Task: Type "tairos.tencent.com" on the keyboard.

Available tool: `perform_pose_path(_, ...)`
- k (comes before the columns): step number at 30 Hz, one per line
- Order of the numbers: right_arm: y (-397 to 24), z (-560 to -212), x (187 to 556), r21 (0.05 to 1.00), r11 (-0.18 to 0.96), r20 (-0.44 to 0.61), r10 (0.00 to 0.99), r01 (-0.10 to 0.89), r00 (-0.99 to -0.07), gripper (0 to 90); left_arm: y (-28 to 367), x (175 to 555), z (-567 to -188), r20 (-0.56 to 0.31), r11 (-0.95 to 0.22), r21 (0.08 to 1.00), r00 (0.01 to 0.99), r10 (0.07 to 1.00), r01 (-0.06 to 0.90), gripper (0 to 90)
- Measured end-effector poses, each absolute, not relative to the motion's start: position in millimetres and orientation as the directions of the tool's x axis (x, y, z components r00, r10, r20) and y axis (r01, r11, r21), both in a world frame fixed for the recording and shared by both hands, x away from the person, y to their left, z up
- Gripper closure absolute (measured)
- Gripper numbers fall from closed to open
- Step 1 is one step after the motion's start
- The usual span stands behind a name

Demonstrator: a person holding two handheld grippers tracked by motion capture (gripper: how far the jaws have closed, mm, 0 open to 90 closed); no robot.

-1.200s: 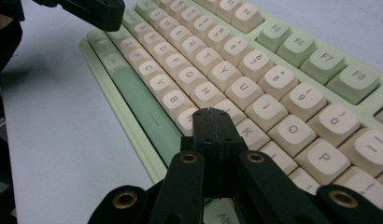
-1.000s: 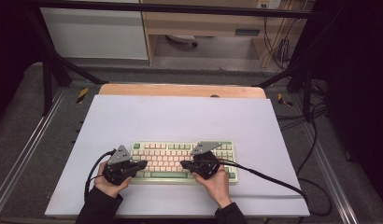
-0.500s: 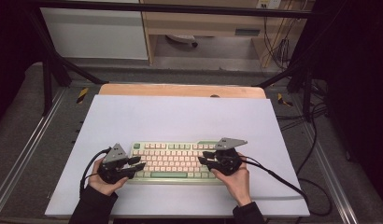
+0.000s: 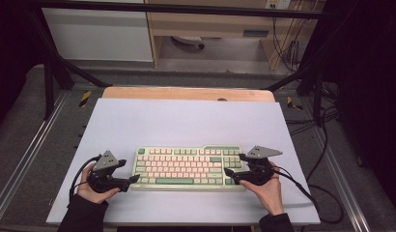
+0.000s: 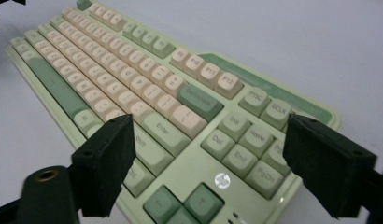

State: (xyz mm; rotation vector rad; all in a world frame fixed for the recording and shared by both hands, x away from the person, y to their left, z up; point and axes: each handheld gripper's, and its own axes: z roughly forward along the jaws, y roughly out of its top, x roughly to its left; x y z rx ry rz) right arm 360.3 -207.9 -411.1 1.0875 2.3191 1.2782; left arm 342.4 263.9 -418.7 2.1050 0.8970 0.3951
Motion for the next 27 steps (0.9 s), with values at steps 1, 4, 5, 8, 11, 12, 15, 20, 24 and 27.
perform_pose_path(1, -211.2, -412.7, 359.9, 0.815, 0.324, 0.113, 0.724, 0.481, -0.68, 12.6, 265.0, 341.8, -419.5, -0.021, -0.434, 0.773, 0.702, 0.712, 0.463, 16.5)
perform_pose_path(4, -220.9, -418.0, 357.6, 0.809, 0.314, 0.129, 0.73, 0.497, -0.672, 8.7, 268.6, 340.4, -421.7, -0.021, -0.435, 0.772, 0.702, 0.711, 0.463, 12.1)
perform_pose_path(5, -224.1, -419.8, 356.5, 0.807, 0.308, 0.136, 0.734, 0.504, -0.666, 8.1, 270.0, 339.8, -422.4, -0.022, -0.435, 0.772, 0.704, 0.71, 0.463, 10.7)
perform_pose_path(8, -233.1, -425.0, 353.4, 0.805, 0.291, 0.155, 0.739, 0.517, -0.656, 5.2, 274.1, 338.2, -424.3, -0.028, -0.428, 0.776, 0.704, 0.71, 0.463, 8.8)
perform_pose_path(11, -238.9, -430.5, 351.6, 0.793, 0.302, 0.153, 0.742, 0.529, -0.653, 2.7, 276.7, 336.5, -426.4, -0.028, -0.43, 0.776, 0.705, 0.708, 0.462, 7.6)
perform_pose_path(12, -240.1, -431.6, 350.7, 0.784, 0.311, 0.151, 0.743, 0.537, -0.652, 1.7, 277.7, 336.1, -427.1, -0.029, -0.428, 0.776, 0.704, 0.709, 0.463, 7.6)
perform_pose_path(15, -244.4, -435.3, 348.3, 0.78, 0.318, 0.148, 0.743, 0.539, -0.653, 1.5, 279.8, 335.3, -429.8, -0.038, -0.42, 0.777, 0.701, 0.713, 0.47, 7.9)
perform_pose_path(20, -248.9, -436.9, 347.3, 0.78, 0.313, 0.154, 0.744, 0.542, -0.65, 0.4, 281.4, 336.4, -434.0, -0.041, -0.422, 0.773, 0.7, 0.713, 0.474, 8.9)
perform_pose_path(24, -247.9, -438.1, 346.7, 0.778, 0.319, 0.151, 0.742, 0.542, -0.653, 0.4, 281.3, 337.0, -435.2, -0.044, -0.424, 0.771, 0.703, 0.71, 0.476, 9.2)
perform_pose_path(27, -247.5, -438.7, 346.9, 0.773, 0.328, 0.148, 0.739, 0.543, -0.657, 0.4, 281.1, 337.1, -435.4, -0.044, -0.424, 0.771, 0.704, 0.709, 0.476, 9.4)
